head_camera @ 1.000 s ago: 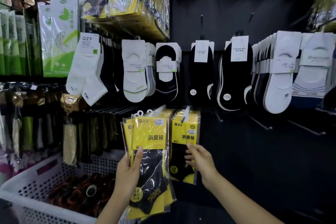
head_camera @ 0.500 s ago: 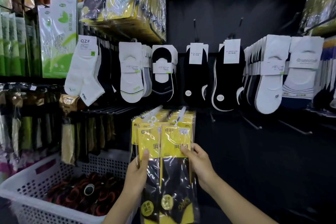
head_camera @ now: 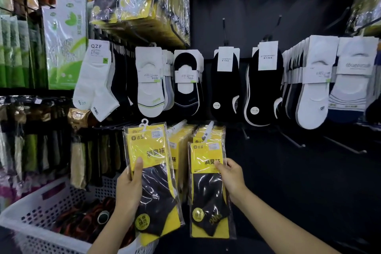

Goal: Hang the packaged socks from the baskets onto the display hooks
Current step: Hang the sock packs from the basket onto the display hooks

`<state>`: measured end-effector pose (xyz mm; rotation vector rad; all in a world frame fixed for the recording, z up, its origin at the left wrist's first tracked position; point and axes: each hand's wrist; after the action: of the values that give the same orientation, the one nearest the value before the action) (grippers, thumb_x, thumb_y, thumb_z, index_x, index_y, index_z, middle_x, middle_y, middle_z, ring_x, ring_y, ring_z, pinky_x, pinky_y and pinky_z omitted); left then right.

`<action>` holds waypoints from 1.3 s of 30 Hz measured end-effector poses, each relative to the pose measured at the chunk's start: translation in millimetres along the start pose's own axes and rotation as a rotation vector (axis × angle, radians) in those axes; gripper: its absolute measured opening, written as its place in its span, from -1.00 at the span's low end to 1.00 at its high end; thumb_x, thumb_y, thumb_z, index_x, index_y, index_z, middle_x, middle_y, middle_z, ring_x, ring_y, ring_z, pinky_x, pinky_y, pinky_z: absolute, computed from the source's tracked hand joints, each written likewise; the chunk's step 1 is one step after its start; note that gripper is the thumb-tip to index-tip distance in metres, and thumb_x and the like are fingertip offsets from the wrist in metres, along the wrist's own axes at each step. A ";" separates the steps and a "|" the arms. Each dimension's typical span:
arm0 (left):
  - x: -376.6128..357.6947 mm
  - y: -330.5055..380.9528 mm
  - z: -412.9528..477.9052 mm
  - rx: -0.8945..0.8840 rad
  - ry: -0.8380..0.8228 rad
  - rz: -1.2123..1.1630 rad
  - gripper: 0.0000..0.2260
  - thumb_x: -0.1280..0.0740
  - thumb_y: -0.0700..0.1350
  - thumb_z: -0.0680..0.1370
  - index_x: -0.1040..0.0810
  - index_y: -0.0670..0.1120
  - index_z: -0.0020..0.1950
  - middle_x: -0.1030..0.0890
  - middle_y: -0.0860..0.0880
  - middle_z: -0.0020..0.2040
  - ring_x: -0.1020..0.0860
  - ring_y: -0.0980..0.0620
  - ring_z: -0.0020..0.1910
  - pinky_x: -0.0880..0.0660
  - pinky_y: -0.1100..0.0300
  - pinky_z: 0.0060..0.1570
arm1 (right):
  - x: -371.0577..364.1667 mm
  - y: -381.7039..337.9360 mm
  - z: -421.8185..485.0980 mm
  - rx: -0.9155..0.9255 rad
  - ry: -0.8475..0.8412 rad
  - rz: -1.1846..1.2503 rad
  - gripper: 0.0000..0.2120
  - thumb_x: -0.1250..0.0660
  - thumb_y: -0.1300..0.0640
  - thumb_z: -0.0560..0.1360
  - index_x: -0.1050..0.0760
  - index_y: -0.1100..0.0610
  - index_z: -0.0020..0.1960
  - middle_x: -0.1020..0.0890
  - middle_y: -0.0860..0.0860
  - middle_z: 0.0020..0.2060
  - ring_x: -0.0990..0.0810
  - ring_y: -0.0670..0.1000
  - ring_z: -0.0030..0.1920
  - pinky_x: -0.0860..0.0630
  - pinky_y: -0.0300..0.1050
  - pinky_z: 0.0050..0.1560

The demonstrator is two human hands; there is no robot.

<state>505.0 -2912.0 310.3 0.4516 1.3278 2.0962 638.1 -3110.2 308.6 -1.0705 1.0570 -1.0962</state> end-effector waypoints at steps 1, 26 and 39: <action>-0.4 -0.1 0.2 0.000 -0.004 -0.004 -0.58 -0.19 0.15 0.54 -0.18 -0.08 -0.36 -0.18 0.05 -0.49 -0.19 0.08 -0.47 -0.20 0.14 -0.36 | -2.6 2.6 4.0 -0.033 0.019 0.020 -0.89 -0.33 0.20 0.54 -0.57 0.23 0.01 -0.67 0.17 -0.02 -0.63 0.18 0.07 -0.52 0.12 0.20; -56.5 1.6 -39.9 0.123 -0.217 -0.180 -0.57 -0.44 0.21 0.29 -0.62 -0.08 -0.02 -0.69 0.01 -0.12 -0.63 0.06 -0.05 -0.55 0.15 0.00 | -7.3 -15.9 -45.6 0.066 -0.255 0.126 -0.79 -0.41 0.11 0.46 -0.58 0.13 0.07 -0.72 0.04 -0.07 -0.70 0.03 -0.03 -0.63 -0.15 -0.08; -15.0 3.5 -10.0 -0.141 -0.077 -0.017 -0.59 -0.20 -0.01 0.60 -0.16 -0.08 -0.38 -0.16 0.11 -0.54 -0.14 0.18 -0.55 -0.11 0.35 -0.53 | 19.7 -10.2 -25.0 0.062 -0.019 0.105 -0.87 -0.25 0.21 0.58 -0.55 0.25 0.00 -0.69 0.13 -0.07 -0.67 0.05 -0.05 -0.59 -0.12 -0.03</action>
<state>509.4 -2929.8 309.6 0.4548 1.1282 2.1197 614.9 -3134.0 312.5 -0.9637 1.0455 -1.0267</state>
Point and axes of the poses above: each hand's wrist, its own z-axis towards the middle knuckle, its own x-axis out of the back of the hand, y = z × x
